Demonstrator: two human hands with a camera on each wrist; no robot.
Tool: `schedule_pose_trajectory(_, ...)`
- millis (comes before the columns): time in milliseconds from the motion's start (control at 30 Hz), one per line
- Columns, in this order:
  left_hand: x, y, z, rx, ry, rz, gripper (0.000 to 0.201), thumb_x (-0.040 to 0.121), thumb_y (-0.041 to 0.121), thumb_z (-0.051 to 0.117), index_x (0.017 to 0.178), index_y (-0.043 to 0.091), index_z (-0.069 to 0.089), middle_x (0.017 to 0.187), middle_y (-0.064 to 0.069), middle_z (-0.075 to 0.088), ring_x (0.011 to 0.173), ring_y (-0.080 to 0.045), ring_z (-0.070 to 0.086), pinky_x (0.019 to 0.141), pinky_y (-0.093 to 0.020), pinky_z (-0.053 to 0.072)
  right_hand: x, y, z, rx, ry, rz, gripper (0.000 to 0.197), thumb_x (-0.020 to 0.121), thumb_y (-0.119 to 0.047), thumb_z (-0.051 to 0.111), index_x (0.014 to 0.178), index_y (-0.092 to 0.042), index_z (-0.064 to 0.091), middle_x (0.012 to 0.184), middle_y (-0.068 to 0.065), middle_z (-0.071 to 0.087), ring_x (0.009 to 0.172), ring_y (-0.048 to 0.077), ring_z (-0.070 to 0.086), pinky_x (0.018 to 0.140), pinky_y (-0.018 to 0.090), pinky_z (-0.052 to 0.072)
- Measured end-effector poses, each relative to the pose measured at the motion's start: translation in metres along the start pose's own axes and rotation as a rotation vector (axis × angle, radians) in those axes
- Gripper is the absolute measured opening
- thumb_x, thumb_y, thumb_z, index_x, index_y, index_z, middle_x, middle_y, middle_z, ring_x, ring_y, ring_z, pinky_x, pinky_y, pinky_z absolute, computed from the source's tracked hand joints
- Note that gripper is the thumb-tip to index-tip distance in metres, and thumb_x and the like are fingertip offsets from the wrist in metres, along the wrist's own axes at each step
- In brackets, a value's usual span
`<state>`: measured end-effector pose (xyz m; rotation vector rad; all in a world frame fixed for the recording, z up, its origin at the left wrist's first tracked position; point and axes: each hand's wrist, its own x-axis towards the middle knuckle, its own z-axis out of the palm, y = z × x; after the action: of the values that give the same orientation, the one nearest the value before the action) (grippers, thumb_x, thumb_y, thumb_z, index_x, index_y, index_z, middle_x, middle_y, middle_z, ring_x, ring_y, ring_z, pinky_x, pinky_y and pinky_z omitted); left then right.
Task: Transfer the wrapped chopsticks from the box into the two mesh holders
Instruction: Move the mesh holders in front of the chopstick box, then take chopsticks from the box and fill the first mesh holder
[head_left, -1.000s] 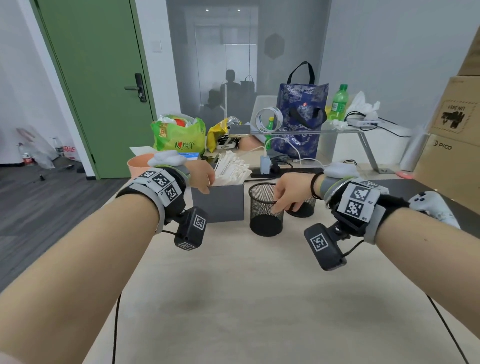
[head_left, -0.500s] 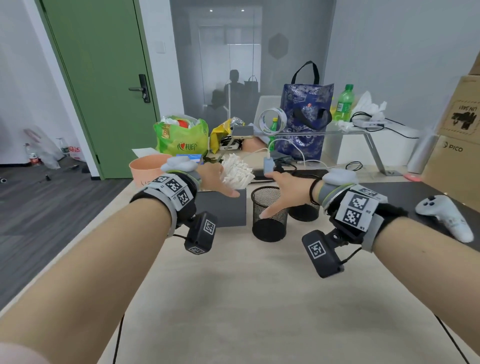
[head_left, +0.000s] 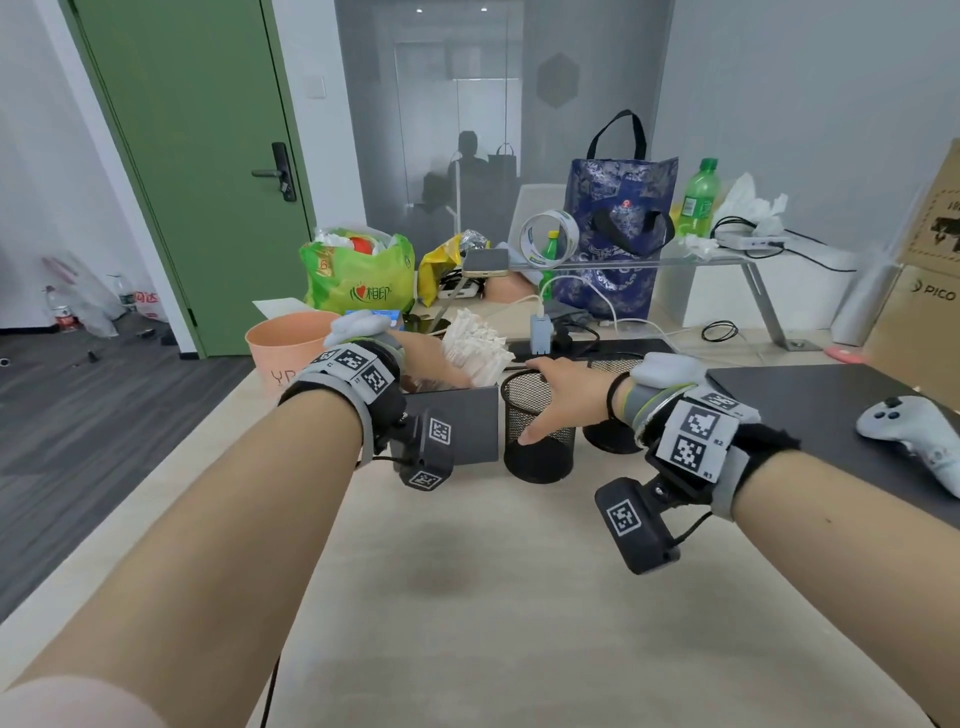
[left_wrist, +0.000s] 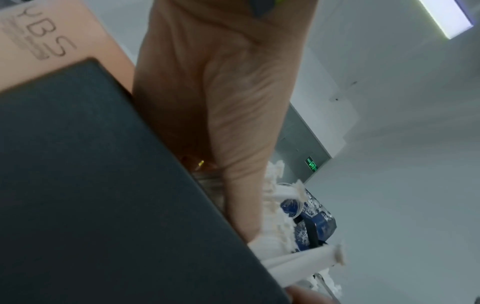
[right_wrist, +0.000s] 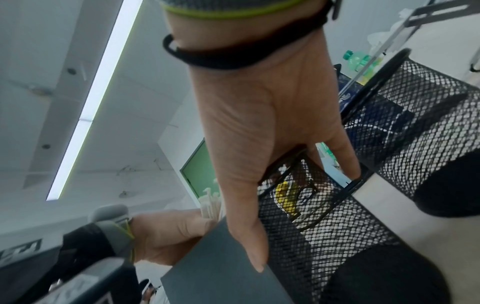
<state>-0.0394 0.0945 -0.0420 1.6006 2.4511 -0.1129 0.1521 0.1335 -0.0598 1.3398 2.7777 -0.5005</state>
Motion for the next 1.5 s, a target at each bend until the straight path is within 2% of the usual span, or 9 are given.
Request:
schedule_pose_trajectory(133,0.004,0.005,0.006,0.071,0.022,0.009,0.047,0.095,0.035,0.046,0.126,-0.001,0.052,0.130,-0.014,0.058,0.099,-0.025,0.053,0.086,-0.032,0.039,0.001,0.003,0.003,0.010,0.011,-0.012,0.112,0.066,-0.047,0.079,0.151,-0.016,0.013,0.153,0.013,0.026,0.140,0.028,0.033,0.111,0.038,0.034)
schedule_pose_trajectory(400,-0.001,-0.007,0.003,-0.267,0.142,0.040,0.056,0.075,0.045,0.069,0.116,0.009,0.054,0.099,-0.007,0.056,0.080,-0.021,0.053,0.066,-0.029,0.045,-0.001,0.002,0.005,0.022,0.019,-0.015,0.110,0.066,-0.046,0.078,0.151,-0.018,0.013,0.153,0.011,0.025,0.139,0.028,0.033,0.111,0.038,0.034)
schedule_pose_trajectory(500,-0.008,-0.012,-0.004,-0.418,0.232,0.059,0.043,0.080,0.033,0.068,0.113,0.008,0.056,0.102,-0.007,0.055,0.091,-0.023,0.051,0.077,-0.031,0.043,-0.004,0.002,0.004,0.025,0.021,-0.014,0.109,0.067,-0.046,0.078,0.151,-0.019,0.014,0.153,0.011,0.025,0.139,0.028,0.034,0.111,0.038,0.034)
schedule_pose_trajectory(733,-0.016,-0.015,-0.004,-0.511,0.197,0.020,0.017,0.084,0.020,0.063,0.081,0.011,0.049,0.093,-0.010,0.052,0.083,-0.025,0.050,0.070,-0.030,0.040,-0.006,0.001,0.004,0.051,0.028,-0.016,0.107,0.068,-0.045,0.078,0.151,-0.019,0.015,0.152,0.011,0.026,0.139,0.027,0.034,0.111,0.037,0.033)
schedule_pose_trajectory(933,-0.017,-0.020,-0.010,-0.816,0.309,0.078,0.019,0.086,0.025,0.064,0.096,0.010,0.058,0.100,-0.012,0.061,0.094,-0.027,0.058,0.084,-0.039,0.049,-0.005,0.003,0.006,0.056,0.038,-0.021,0.105,0.069,-0.043,0.077,0.150,-0.018,0.015,0.153,0.010,0.026,0.140,0.026,0.033,0.111,0.035,0.032)
schedule_pose_trajectory(1133,-0.018,-0.019,0.000,-0.518,0.246,0.053,0.039,0.078,0.041,0.072,0.068,0.017,0.042,0.078,-0.006,0.049,0.073,-0.019,0.047,0.054,-0.023,0.029,-0.007,0.002,0.004,0.068,0.036,-0.022,0.105,0.070,-0.042,0.077,0.151,-0.019,0.015,0.153,0.010,0.025,0.139,0.026,0.033,0.111,0.035,0.032)
schedule_pose_trajectory(1233,-0.020,-0.015,-0.003,-0.582,0.264,0.122,0.019,0.082,0.027,0.068,0.083,0.013,0.055,0.085,-0.006,0.055,0.081,-0.020,0.049,0.057,-0.021,0.033,-0.007,0.002,0.005,0.067,0.041,-0.022,0.105,0.070,-0.042,0.078,0.151,-0.018,0.015,0.153,0.011,0.026,0.140,0.026,0.032,0.111,0.035,0.032)
schedule_pose_trajectory(1300,-0.023,-0.013,-0.006,-0.600,0.281,0.135,0.018,0.084,0.020,0.065,0.074,0.011,0.054,0.075,-0.003,0.053,0.079,-0.020,0.049,0.057,-0.021,0.033,-0.007,0.002,0.006,0.065,0.043,-0.023,0.105,0.070,-0.042,0.077,0.151,-0.018,0.015,0.153,0.011,0.025,0.140,0.026,0.032,0.111,0.035,0.031)
schedule_pose_trajectory(1500,-0.019,-0.008,-0.002,-0.366,0.191,0.054,0.030,0.080,0.034,0.067,0.085,0.009,0.053,0.089,-0.007,0.055,0.079,-0.022,0.051,0.064,-0.028,0.040,-0.008,0.001,0.005,0.051,0.029,-0.024,0.105,0.070,-0.044,0.076,0.151,-0.019,0.014,0.155,0.010,0.022,0.141,0.026,0.030,0.112,0.037,0.031)
